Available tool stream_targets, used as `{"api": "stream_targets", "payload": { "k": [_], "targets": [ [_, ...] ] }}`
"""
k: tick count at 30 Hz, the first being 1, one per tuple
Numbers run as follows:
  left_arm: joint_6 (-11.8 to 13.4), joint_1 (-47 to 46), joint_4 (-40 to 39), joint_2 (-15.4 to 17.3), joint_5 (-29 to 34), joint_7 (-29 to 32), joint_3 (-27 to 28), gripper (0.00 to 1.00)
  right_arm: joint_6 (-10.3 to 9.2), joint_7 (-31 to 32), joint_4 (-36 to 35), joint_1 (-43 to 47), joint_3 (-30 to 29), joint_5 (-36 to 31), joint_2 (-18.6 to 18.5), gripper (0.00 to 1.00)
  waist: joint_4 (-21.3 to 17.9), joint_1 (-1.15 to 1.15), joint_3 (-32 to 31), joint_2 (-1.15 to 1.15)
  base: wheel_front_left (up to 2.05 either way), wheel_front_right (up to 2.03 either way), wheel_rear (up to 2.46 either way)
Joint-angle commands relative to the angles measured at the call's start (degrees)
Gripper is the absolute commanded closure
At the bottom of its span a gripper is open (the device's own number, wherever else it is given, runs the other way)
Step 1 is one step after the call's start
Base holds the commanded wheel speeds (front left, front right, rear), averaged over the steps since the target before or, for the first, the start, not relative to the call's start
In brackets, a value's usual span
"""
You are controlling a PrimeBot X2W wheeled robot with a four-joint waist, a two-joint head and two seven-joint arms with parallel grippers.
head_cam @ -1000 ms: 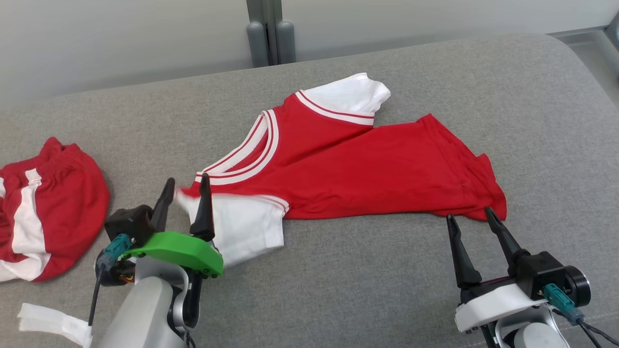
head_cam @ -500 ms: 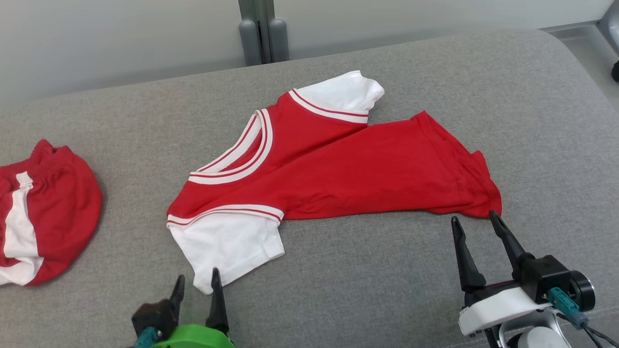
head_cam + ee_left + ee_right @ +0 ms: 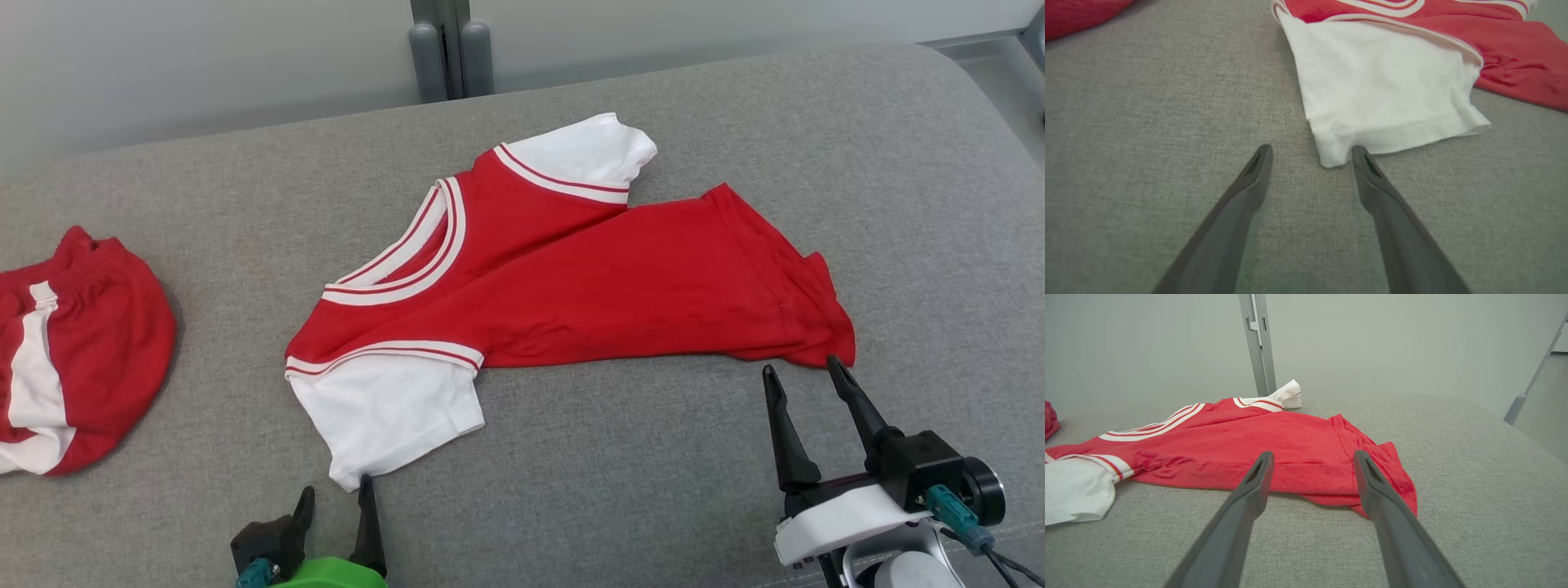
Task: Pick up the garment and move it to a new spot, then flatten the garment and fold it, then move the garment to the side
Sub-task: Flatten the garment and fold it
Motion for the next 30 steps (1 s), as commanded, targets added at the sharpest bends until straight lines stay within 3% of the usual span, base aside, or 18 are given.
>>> {"api": "stream_targets", "payload": {
  "k": [1,3,5,7,13,21,26,30],
  "targets": [
    [-0.51,-1.34,0.98,0.43,0.09,-0.04,-0.15,0.14,-0.04,-0.01,0.13,-0.47,0.03,0.10,-0.11,0.00,-0.02,0.00,0.04,0.00,0.00,0.00,0.00],
    [-0.47,-2.46,1.97,0.60,0.76,-0.52,-0.01,0.25,-0.03,-0.01,0.18,-0.61,0.21,0.29,-0.10,0.00,-0.24,0.00,0.08,0.00,0.00,0.00,0.00],
    [-0.95,-3.07,3.06,0.31,0.53,-0.90,0.08,0.56,-0.04,-0.01,0.20,-0.68,0.30,0.41,-0.11,0.00,-0.45,0.00,0.06,0.00,0.00,0.00,0.00],
    [-1.54,-3.66,3.67,0.07,0.69,-1.10,-0.27,0.97,-0.03,-0.01,0.11,-0.69,0.21,0.42,-0.11,0.00,-0.49,0.00,0.00,0.00,0.00,0.00,0.00],
    [-4.97,-4.06,3.47,0.34,1.56,-1.57,-1.04,1.00,-0.04,-0.01,-0.02,-0.07,-0.66,-0.45,-0.11,0.00,-0.27,0.00,-0.36,0.00,0.00,0.00,0.00],
    [-5.66,-0.05,-5.37,1.67,2.90,-1.54,4.24,1.00,-0.03,-0.01,2.17,-1.61,-5.60,-1.30,-0.09,0.00,1.02,0.00,-0.79,0.00,0.00,0.00,0.00],
    [-6.08,0.65,-7.78,2.50,3.57,-1.48,6.48,1.00,-0.04,-0.01,9.23,-6.35,-8.64,-0.52,-0.10,0.00,1.67,0.00,-0.22,0.00,0.00,0.00,0.00],
    [-6.42,0.06,-7.83,2.58,4.13,-1.48,6.96,1.00,-0.04,0.22,19.25,-12.11,-7.04,-1.17,-1.36,0.00,2.07,0.00,0.29,0.00,0.00,0.00,0.00]
  ]
}}
